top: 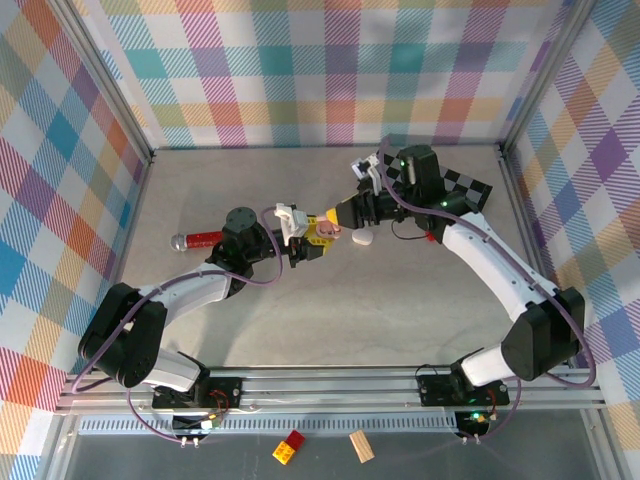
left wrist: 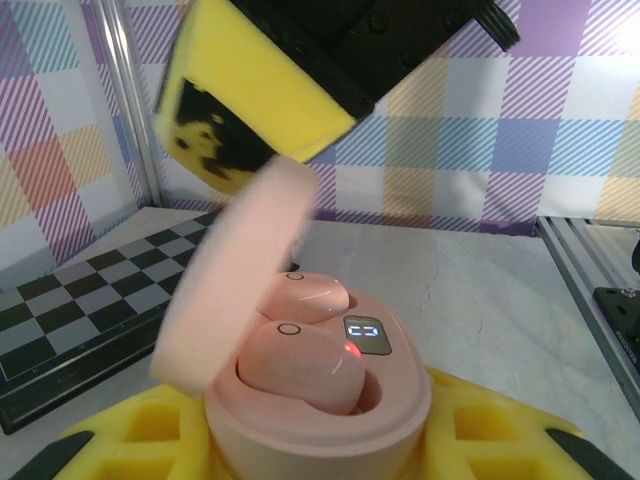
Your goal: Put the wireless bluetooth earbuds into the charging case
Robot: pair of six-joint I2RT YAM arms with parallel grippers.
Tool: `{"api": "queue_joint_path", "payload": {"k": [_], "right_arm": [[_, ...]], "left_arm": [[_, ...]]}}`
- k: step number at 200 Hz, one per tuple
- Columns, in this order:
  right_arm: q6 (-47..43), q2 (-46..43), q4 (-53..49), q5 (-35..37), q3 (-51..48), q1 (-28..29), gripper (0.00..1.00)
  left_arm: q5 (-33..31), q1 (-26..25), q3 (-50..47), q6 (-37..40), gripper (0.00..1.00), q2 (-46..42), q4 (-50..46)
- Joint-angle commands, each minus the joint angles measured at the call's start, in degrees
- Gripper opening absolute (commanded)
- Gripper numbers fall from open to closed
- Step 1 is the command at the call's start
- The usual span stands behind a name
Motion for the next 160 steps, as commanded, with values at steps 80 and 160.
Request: {"api": "queue_joint_path", "payload": {"k": [80, 160], "right_arm": [[21.74, -7.94, 11.62, -1.29, -13.02, -5.32, 0.73], [42.31, -5.28, 36.94, -6.68, -20.1, -3.85, 0.72]], "left_arm": [[-4.06, -0.52, 0.2, -5.92, 0.3, 0.91, 13.09], [-2.63, -0.78, 1.08, -9.11, 0.3, 3.43, 18.29]]}}
